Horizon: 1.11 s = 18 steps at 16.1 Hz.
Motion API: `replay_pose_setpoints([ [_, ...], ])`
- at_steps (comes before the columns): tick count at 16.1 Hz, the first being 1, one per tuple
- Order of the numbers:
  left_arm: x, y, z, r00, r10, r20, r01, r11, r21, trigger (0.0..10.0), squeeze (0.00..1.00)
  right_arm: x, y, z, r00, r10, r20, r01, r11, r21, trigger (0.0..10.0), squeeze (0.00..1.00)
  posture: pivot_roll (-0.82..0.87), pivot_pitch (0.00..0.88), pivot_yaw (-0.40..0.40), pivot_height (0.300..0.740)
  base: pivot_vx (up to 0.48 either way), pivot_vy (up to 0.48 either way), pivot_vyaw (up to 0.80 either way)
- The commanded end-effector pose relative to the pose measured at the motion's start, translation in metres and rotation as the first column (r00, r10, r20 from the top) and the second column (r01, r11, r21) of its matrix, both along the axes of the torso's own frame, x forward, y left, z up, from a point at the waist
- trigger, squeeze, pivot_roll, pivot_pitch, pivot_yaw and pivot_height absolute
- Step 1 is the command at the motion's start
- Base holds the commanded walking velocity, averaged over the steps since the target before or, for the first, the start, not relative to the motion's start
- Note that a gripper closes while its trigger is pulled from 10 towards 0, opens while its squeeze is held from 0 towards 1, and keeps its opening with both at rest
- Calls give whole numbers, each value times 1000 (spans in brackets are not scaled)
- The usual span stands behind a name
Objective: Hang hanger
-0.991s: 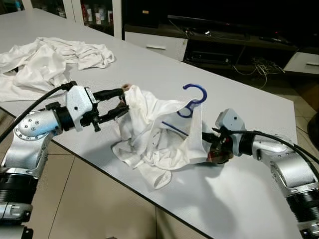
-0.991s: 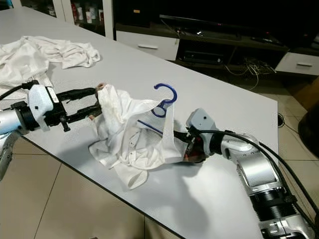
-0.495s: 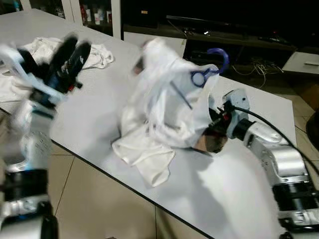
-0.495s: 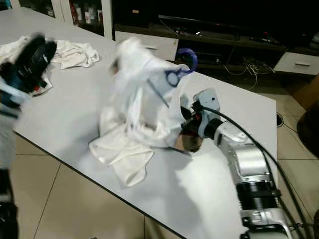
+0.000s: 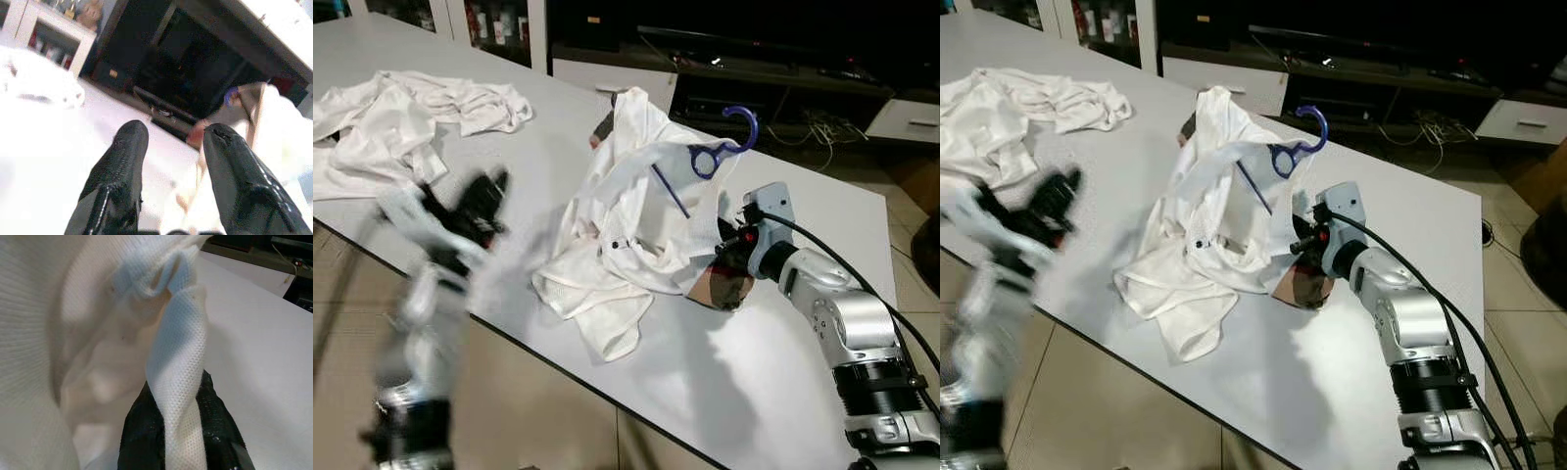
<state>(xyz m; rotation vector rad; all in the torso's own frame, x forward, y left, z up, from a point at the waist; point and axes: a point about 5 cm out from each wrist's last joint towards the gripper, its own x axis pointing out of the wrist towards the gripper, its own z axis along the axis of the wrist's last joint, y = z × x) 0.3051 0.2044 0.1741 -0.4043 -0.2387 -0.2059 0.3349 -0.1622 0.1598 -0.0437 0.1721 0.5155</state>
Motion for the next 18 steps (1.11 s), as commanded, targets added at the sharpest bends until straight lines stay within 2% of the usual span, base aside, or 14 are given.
replay_pose_setpoints([
  [1, -3, -12, 3, 1000, -8, 9, 8, 1000, 17, 10000, 0, 3, -1, 12, 999, -10, 52, 12, 999, -32, 10000, 0, 79, 43, -117, 740, 0, 0, 794],
  [4, -8, -34, -4, 1000, 3, -16, -3, 1000, 16, 10000, 0, 4, 5, 15, 998, 18, 63, -15, 999, -44, 10000, 0, 88, 42, -121, 740, 0, 0, 792],
  [6, -10, -39, -5, 999, 29, -16, -29, 999, 20, 10000, 0, 4, 8, 15, 997, 26, 67, -23, 999, -45, 10000, 0, 90, 42, -122, 740, 0, 0, 791],
  [10, -12, -45, -1, 999, 48, 25, -50, 995, 88, 10000, 0, 4, 9, 20, 996, 32, 89, -28, 999, -41, 10000, 0, 87, 46, -116, 740, 0, 0, 789],
  [14, -12, -47, 1, 998, 47, 40, -52, 992, 113, 10000, 0, 3, 3, 32, 992, 37, 125, -32, 999, -40, 10000, 0, 83, 47, -110, 740, 0, 0, 791],
  [18, -12, -46, -1, 997, 70, 42, -74, 990, 116, 10000, 0, -7, 22, 26, 987, 116, 109, -115, 993, -11, 10000, 0, 85, 44, -114, 740, 0, 0, 789],
])
